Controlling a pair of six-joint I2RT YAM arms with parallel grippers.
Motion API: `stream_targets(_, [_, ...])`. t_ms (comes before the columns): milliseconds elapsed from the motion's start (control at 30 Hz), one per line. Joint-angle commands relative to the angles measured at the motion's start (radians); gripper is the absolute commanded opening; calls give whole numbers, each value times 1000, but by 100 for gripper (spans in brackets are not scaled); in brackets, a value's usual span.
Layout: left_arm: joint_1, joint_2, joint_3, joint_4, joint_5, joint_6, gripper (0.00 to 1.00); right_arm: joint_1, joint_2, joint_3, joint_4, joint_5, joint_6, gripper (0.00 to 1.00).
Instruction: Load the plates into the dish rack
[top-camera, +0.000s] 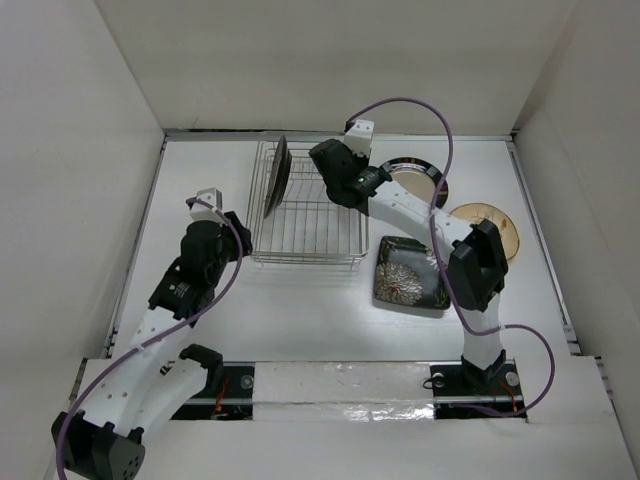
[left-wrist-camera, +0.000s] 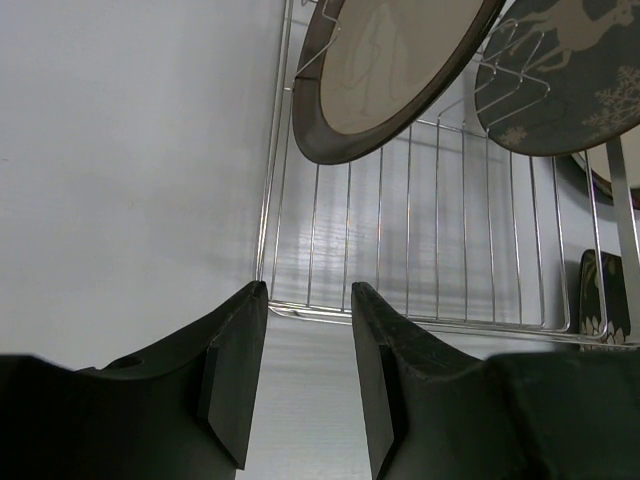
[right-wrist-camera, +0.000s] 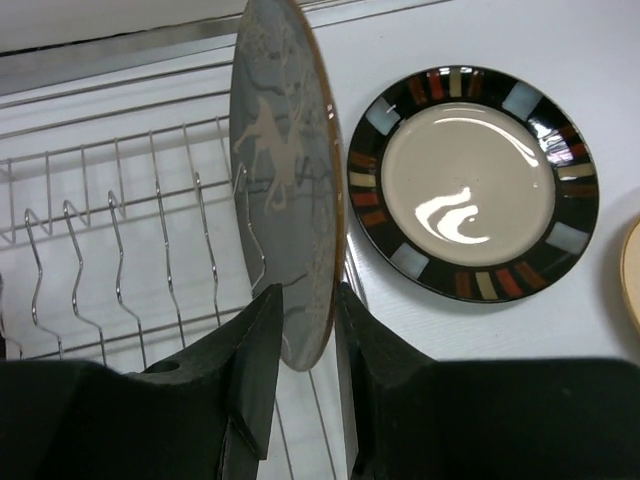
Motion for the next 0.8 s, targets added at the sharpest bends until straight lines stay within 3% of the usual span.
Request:
stream_targets(0, [4, 18, 8, 14, 5, -14, 36, 6, -109, -42, 170, -2, -23, 33])
stream_targets(100, [41, 42, 6, 30, 39, -11, 37, 6, -183, -109, 231, -56, -53, 40])
stream_targets(333, [41, 125, 41, 1, -68, 31, 37, 6, -422, -275, 388, -361, -189, 73])
stream_targets(500, [41, 229, 70, 16, -33, 66, 38, -16, -614, -492, 482, -392, -209, 74])
stream_targets(600, [41, 306, 100, 19, 10, 71, 38, -90, -738, -634, 526, -438, -174, 59])
stream_targets(633, [41, 335, 107, 25, 28, 72, 37, -116, -781, -665, 569, -470, -163, 39])
stream_targets(667, [41, 335, 107, 28, 34, 72, 37, -145, -799, -697, 578, -486, -152, 26])
stream_targets(733, [41, 363, 112, 36, 62, 72, 36, -237, -825, -773, 584, -539, -112, 9])
stream_targets(767, [41, 370, 110, 44, 67, 72, 34, -265, -845, -798, 594, -556, -103, 7])
